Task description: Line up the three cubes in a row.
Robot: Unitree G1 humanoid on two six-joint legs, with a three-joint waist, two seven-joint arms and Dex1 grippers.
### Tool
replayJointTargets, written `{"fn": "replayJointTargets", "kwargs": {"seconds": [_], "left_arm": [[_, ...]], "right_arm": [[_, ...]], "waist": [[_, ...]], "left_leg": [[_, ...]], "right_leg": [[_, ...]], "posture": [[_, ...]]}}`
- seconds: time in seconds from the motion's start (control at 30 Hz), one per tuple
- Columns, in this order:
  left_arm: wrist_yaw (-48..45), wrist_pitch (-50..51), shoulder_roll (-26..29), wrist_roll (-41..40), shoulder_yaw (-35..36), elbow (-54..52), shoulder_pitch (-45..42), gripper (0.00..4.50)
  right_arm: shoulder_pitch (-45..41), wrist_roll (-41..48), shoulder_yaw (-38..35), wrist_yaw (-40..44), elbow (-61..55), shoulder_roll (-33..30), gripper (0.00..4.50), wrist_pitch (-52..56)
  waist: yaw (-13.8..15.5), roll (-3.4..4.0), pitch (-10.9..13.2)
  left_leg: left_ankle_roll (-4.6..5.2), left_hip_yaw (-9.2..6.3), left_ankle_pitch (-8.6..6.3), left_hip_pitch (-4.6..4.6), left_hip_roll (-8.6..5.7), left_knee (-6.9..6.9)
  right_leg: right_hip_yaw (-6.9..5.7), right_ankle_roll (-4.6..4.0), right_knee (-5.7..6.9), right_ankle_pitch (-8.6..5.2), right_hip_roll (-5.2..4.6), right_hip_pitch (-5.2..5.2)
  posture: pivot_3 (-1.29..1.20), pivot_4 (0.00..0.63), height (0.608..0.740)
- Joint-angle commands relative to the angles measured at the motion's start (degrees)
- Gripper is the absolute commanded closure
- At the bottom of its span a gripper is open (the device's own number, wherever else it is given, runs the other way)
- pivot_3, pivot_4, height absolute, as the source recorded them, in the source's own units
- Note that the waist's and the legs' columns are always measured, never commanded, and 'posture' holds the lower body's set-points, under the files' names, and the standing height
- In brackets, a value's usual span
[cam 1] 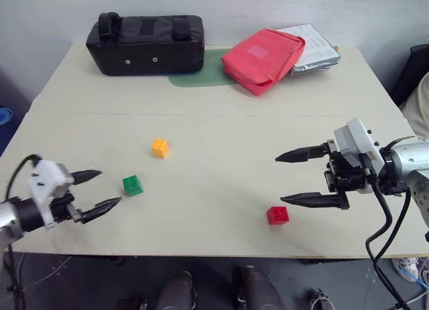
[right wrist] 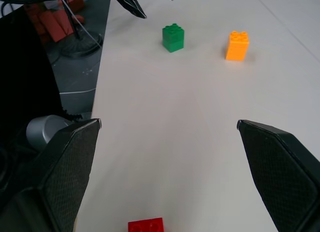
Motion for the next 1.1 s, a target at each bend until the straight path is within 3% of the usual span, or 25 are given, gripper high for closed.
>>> {"fn": "replayJointTargets", "kwargs": {"seconds": [0.03,0.33,0.67,0.77,1.03,1.1], "left_arm": [[-4.4,-3.5,3.8,2.6,-5.9,4.7,-6.7,0.0],[-11.5,-13.4,5.2,10.2,-18.5,21.4,-19.0,0.0],[-13.2,-16.5,0.7,12.5,-23.8,32.1,-27.6,0.0],[-14.3,-17.7,0.5,13.3,-24.7,33.8,-28.0,0.59],[-17.1,-18.3,1.2,12.8,-24.8,32.2,-27.8,2.99],[-18.6,-17.2,1.2,11.5,-25.2,27.2,-28.0,2.98]], "right_arm": [[-1.0,4.1,-2.7,-0.3,-4.6,-1.1,0.03,1.0],[-0.7,5.0,-2.7,-3.8,-7.5,-0.6,0.03,1.1],[-0.2,2.2,-0.9,-4.8,-6.7,-0.3,0.03,-1.3],[-0.4,1.8,-0.4,-4.9,-6.7,-0.3,0.0,-1.7],[-0.6,1.1,0.0,-4.8,-5.8,-0.6,0.0,-2.2],[0.1,0.5,-0.1,-4.2,-5.5,-1.0,0.0,-2.4]], "waist": [[-0.1,0.0,0.0],[-0.9,0.0,0.0],[-0.7,-0.01,0.0],[-0.9,-0.01,0.0],[-0.8,-0.02,0.0],[-0.8,-0.02,0.0]], "left_leg": [[0.02,0.0,-0.01,0.0,0.01,0.0],[0.1,0.02,-0.03,-0.06,0.01,0.03],[0.11,0.02,0.01,-0.14,-0.03,0.18],[0.1,0.03,0.02,-0.15,-0.02,0.2],[0.1,0.03,0.02,-0.15,0.0,0.22],[0.1,0.03,0.03,-0.15,0.0,0.22]], "right_leg": [[0.0,0.0,0.01,0.0,0.02,0.0],[0.02,0.01,0.21,0.0,0.03,-0.06],[0.0,0.07,0.33,0.04,0.03,-0.07],[0.01,0.08,0.34,0.04,0.05,-0.07],[0.01,0.08,0.35,0.04,0.06,-0.07],[0.01,0.08,0.34,0.04,0.06,-0.07]], "posture": [[0.0,0.15,0.74],[0.0,0.15,0.74],[0.0,0.15,0.74],[0.0,0.15,0.74],[0.0,0.15,0.74],[0.0,0.15,0.74]]}}
